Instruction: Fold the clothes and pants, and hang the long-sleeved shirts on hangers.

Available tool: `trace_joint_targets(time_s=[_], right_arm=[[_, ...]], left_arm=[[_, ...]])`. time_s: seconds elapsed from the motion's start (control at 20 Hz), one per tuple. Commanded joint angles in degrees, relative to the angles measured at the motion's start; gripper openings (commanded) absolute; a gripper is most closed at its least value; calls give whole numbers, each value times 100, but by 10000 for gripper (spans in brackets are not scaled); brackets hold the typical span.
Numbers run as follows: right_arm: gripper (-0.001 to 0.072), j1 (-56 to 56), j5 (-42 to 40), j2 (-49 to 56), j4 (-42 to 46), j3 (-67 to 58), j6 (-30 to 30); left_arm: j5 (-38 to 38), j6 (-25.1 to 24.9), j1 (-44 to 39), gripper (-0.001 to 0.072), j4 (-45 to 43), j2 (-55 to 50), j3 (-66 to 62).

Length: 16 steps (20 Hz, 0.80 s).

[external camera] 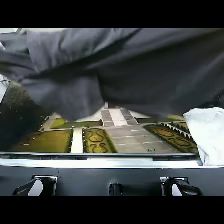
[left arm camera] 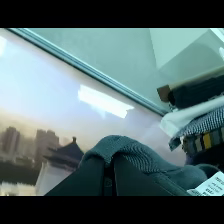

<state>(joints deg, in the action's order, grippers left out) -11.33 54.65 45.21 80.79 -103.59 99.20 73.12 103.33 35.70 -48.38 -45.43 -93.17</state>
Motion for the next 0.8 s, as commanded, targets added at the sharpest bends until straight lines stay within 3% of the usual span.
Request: trace_joint_targets(time_s=[0.0, 0.2, 0.3, 0.5, 0.75], right_arm=[[36, 7, 654, 203, -275, -7, 321], [37, 24, 2465, 1849, -1786, 210, 363], [37, 24, 2763, 2778, -2369, 553, 177], [37, 452, 2439, 4546, -2398, 944, -199], [36, 1029, 1845, 5882, -2350, 942, -275]], left_arm=[[601, 212, 61, 18, -13, -26, 101], [660, 90, -337, 18, -203, -581, 1309], [365, 17, -800, 19, -588, -1032, 2216], [-1128, 20, -1502, 19, -883, -2153, 3753], [-1425, -136, -1569, 20, -863, -3617, 3980]])
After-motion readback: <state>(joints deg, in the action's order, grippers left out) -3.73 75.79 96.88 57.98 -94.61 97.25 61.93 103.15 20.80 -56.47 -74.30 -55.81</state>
